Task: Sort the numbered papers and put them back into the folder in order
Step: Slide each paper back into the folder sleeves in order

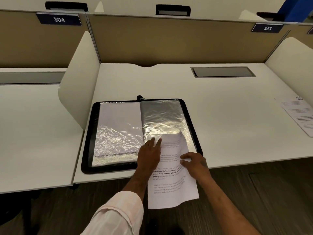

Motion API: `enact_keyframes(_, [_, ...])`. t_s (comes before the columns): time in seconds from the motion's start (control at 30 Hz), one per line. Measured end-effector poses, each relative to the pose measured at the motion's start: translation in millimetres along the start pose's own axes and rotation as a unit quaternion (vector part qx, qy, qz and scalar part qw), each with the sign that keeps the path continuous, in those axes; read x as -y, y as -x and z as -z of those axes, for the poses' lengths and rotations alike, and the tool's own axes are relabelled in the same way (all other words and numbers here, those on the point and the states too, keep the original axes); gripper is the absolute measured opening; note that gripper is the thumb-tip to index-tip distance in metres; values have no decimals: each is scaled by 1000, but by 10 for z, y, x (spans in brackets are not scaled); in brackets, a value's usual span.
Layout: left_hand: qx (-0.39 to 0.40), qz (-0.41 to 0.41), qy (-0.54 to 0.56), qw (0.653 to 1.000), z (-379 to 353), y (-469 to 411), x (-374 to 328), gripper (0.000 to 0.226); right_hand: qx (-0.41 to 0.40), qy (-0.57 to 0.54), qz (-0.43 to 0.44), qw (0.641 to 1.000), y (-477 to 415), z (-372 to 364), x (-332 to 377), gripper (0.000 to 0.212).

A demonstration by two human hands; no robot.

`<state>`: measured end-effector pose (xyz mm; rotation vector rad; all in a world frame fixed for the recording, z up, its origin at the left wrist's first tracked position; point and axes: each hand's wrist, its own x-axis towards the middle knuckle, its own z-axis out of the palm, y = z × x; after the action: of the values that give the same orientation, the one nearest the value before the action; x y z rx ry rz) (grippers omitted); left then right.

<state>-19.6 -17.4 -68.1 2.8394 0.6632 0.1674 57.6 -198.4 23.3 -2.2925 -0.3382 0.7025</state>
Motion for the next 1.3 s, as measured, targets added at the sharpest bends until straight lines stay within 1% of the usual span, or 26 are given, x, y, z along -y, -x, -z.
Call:
enact_keyframes(0.1, [2,-27,2,1000,-135,-2,23,54,-41,-35,-13,998,-51,-42,-47,8])
enact_keyframes(0.23, [-20,-45,4,999,-186,23,5,54,-90,-78,-33,992,-215,-101,-6,21])
enact_keyframes(0.33, [-31,-43,5,999,-203,28,5,53,-102,-68,-20,992,-357,-100,-9,26])
enact_keyframes(0.4, [-32,-43,-2,999,-198,36,25,54,-89,-76,-15,993,-387,-64,-20,30])
enact_keyframes(0.47, [-23,-40,-2,999,-225,26,32,54,-61,-75,-29,995,-414,10,-83,37])
enact_keyframes(0.57, [-18,-40,2,999,-277,44,30,52,11,-60,-84,995,-412,141,-269,57])
enact_keyframes(0.63, [-16,-45,4,999,-302,59,20,53,56,-64,-128,988,-375,222,-430,63])
enact_keyframes(0.67, [-17,-47,0,999,-305,67,12,54,86,-57,-141,985,-356,248,-492,61])
enact_keyframes(0.73, [-13,-52,-2,999,-288,71,-8,57,146,-41,-147,978,-320,265,-566,48])
enact_keyframes(0.8, [-17,-60,-7,998,-288,78,-19,59,166,-69,-139,974,-295,267,-540,37])
enact_keyframes(0.9, [-22,-52,-4,998,-285,85,-25,57,153,-151,-142,966,-314,230,-453,32])
enact_keyframes(0.97, [-21,-47,-1,999,-280,93,-26,57,138,-184,-146,962,-341,171,-402,31])
enact_keyframes(1.17, [-20,-42,-1,999,-259,108,-24,54,62,-212,-131,966,-531,-11,-306,34])
enact_keyframes(1.23, [-17,-37,-3,999,-252,114,-25,57,57,-227,-119,965,-555,-13,-275,33])
enact_keyframes(1.3, [-15,-33,-4,999,-239,115,-31,56,72,-226,-111,965,-548,29,-280,32])
